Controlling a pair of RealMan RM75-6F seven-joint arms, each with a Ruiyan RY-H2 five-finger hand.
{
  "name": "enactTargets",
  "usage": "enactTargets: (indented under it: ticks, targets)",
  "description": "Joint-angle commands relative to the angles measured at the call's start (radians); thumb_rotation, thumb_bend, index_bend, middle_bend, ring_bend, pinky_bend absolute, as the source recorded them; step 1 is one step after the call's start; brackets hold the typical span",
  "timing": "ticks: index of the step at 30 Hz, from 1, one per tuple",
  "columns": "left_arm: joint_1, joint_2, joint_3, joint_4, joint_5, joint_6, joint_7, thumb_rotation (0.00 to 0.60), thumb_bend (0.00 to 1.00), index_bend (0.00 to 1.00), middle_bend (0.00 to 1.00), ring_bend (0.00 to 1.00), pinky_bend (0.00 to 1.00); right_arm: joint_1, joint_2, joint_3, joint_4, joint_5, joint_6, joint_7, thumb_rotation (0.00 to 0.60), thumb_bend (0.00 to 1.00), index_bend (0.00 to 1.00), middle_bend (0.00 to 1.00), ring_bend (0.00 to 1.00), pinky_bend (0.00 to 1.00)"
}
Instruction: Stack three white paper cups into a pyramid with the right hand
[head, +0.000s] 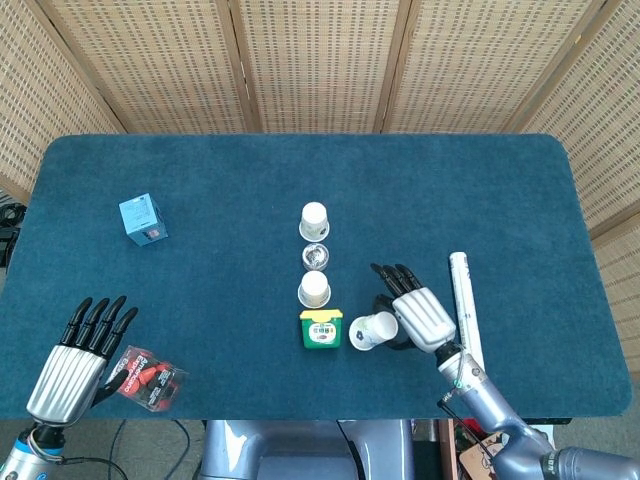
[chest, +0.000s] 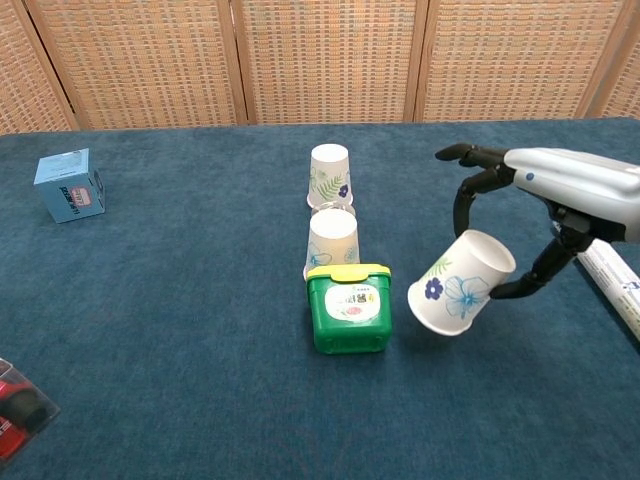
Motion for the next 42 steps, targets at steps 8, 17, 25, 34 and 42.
enactTargets:
  ticks: [8,17,25,34,42]
  targets:
    - [-0.004,-0.004,-0.001,0.002,-0.005,-0.011,0.004,0.6,0.21,0.0,0.0,0.0,0.0,0.072,-0.025,0.097,0.047,0.085,-0.03,-0.13,0.6,0.13,0.54,0.0,0.0,0.0]
    - [-0.007,-0.007,0.002,0.003,-0.003,-0.017,0.006,0.6,0.21,0.0,0.0,0.0,0.0,0.106,-0.055,0.12,0.076,0.135,-0.046,-0.21,0.6,0.13,0.54,0.0,0.0,0.0]
    - [-0.008,-0.008,0.005,0.003,-0.001,-0.022,0.006,0.6,0.21,0.0,0.0,0.0,0.0,0.138,-0.102,0.123,0.121,0.177,-0.072,-0.248,0.6,0.13,0.54,0.0,0.0,0.0]
    - [-0.012,-0.009,0.004,0.006,-0.009,-0.031,0.001,0.6,0.21,0.0,0.0,0.0,0.0,0.174,-0.159,0.128,0.171,0.221,-0.089,-0.305,0.6,0.13,0.54,0.0,0.0,0.0]
    - [-0.013,-0.008,0.003,0.007,-0.013,-0.029,-0.004,0.6,0.21,0.0,0.0,0.0,0.0,0.199,-0.191,0.133,0.206,0.252,-0.105,-0.329,0.6,0.13,0.54,0.0,0.0,0.0]
